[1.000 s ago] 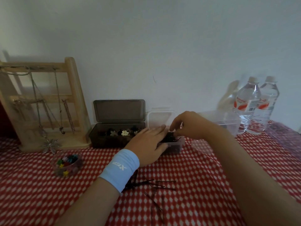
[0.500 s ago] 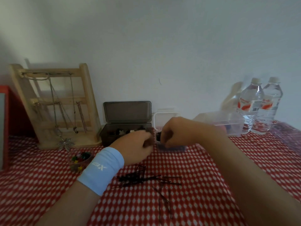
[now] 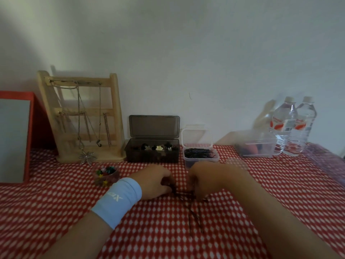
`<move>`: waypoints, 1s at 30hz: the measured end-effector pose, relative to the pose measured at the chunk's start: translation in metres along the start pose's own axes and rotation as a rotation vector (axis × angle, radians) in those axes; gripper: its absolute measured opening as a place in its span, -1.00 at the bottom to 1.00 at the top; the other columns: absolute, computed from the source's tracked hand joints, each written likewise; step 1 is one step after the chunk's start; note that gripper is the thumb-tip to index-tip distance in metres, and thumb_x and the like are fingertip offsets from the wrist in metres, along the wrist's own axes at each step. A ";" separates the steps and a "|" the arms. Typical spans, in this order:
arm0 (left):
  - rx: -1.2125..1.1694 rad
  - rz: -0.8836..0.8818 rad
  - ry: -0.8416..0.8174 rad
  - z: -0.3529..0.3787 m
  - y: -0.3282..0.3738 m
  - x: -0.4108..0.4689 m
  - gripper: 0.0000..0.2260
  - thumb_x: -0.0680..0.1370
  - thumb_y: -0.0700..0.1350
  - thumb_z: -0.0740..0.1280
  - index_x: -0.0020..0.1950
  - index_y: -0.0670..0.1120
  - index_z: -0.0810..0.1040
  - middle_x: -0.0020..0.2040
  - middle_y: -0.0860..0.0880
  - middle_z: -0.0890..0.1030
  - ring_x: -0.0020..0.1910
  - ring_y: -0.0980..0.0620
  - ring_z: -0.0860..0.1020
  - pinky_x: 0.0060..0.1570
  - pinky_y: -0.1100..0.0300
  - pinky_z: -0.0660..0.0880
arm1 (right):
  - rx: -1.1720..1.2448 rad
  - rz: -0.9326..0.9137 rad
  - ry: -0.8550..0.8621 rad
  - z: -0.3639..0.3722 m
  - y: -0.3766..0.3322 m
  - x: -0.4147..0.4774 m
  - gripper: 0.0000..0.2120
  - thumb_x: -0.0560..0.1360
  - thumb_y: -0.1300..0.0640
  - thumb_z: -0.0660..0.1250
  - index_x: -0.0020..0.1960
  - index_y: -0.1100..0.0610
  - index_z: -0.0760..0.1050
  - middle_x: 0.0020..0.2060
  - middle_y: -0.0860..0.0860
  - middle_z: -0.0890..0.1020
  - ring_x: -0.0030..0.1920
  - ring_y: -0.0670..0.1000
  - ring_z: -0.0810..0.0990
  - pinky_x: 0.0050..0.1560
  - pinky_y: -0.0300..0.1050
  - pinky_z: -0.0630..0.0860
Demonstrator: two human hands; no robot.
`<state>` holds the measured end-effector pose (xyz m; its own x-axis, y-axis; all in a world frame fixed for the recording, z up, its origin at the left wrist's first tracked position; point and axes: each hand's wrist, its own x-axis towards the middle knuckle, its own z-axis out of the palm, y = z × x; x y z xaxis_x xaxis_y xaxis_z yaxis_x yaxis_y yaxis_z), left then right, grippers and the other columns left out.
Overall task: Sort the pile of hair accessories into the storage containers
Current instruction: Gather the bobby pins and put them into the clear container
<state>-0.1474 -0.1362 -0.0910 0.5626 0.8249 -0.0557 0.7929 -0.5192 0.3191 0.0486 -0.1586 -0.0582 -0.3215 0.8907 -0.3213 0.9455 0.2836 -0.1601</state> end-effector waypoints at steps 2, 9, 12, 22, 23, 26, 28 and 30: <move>-0.027 0.007 -0.003 0.001 0.004 -0.002 -0.79 0.57 -0.01 0.32 0.18 0.05 0.63 0.12 0.11 0.62 0.05 0.13 0.55 0.15 0.22 0.48 | 0.109 -0.017 0.033 0.004 -0.002 -0.002 -0.72 0.43 0.15 0.50 0.05 -0.14 0.59 -0.06 -0.16 0.63 -0.01 -0.09 0.61 0.09 -0.15 0.59; 0.006 -0.104 -0.114 0.005 0.027 -0.015 -0.26 0.23 0.54 0.30 0.20 0.05 0.51 0.11 0.08 0.51 0.05 0.09 0.50 0.11 0.06 0.53 | 0.201 0.087 -0.101 0.001 0.006 -0.017 -0.82 0.42 -0.09 0.50 -0.05 -0.05 0.60 -0.18 -0.09 0.71 -0.21 -0.13 0.70 -0.17 -0.23 0.62; 0.138 -0.133 -0.155 0.012 0.039 -0.018 -0.02 0.14 0.57 0.32 0.41 0.03 0.34 0.28 0.03 0.34 0.25 0.00 0.36 0.27 -0.02 0.44 | 0.151 0.099 -0.176 0.001 0.004 -0.019 -0.82 0.38 -0.09 0.55 -0.12 -0.03 0.64 -0.23 -0.09 0.72 -0.24 -0.12 0.71 -0.20 -0.22 0.63; 0.034 0.038 -0.123 -0.002 0.032 -0.016 -0.52 0.48 -0.04 0.44 0.39 0.02 0.43 0.24 0.04 0.51 0.14 0.05 0.49 0.13 0.24 0.46 | 0.234 -0.064 0.042 0.005 0.011 -0.012 -0.83 0.41 0.04 0.54 -0.05 -0.13 0.60 -0.09 -0.18 0.66 -0.08 -0.14 0.64 0.08 -0.18 0.58; 0.016 0.048 -0.111 -0.003 0.029 -0.017 -0.55 0.49 -0.08 0.42 0.36 0.02 0.45 0.23 0.04 0.53 0.13 0.06 0.50 0.12 0.24 0.46 | 0.195 -0.055 0.032 0.006 0.011 -0.013 -0.75 0.38 0.02 0.57 -0.02 -0.15 0.56 -0.06 -0.19 0.63 -0.05 -0.15 0.60 0.09 -0.16 0.57; 0.005 0.007 -0.125 -0.006 0.028 -0.019 -0.57 0.47 0.06 0.43 0.29 -0.01 0.48 0.21 0.01 0.52 0.13 0.05 0.50 0.16 0.17 0.49 | 0.138 -0.034 -0.070 0.007 0.008 -0.017 -0.50 0.29 -0.06 0.61 0.11 -0.22 0.43 0.11 -0.20 0.53 0.08 -0.10 0.53 0.19 -0.09 0.52; 0.120 -0.072 -0.201 -0.008 0.030 -0.022 -0.33 0.37 0.28 0.45 0.37 0.02 0.37 0.27 0.03 0.43 0.21 0.04 0.44 0.25 0.11 0.45 | 0.097 -0.038 -0.086 0.011 0.004 -0.017 -0.34 0.27 -0.09 0.62 0.24 -0.23 0.35 0.24 -0.19 0.46 0.21 -0.06 0.47 0.30 -0.03 0.47; 0.207 -0.089 -0.245 -0.008 0.031 -0.024 -0.24 0.36 0.29 0.46 0.43 0.02 0.29 0.30 0.03 0.39 0.24 0.03 0.41 0.27 0.14 0.40 | 0.088 -0.070 -0.043 0.016 0.000 -0.014 -0.26 0.26 -0.10 0.62 0.31 -0.24 0.29 0.32 -0.17 0.42 0.28 -0.03 0.44 0.34 0.00 0.44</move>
<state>-0.1386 -0.1704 -0.0723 0.5091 0.8036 -0.3083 0.8579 -0.5029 0.1055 0.0523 -0.1767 -0.0689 -0.3907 0.8532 -0.3455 0.9129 0.3109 -0.2645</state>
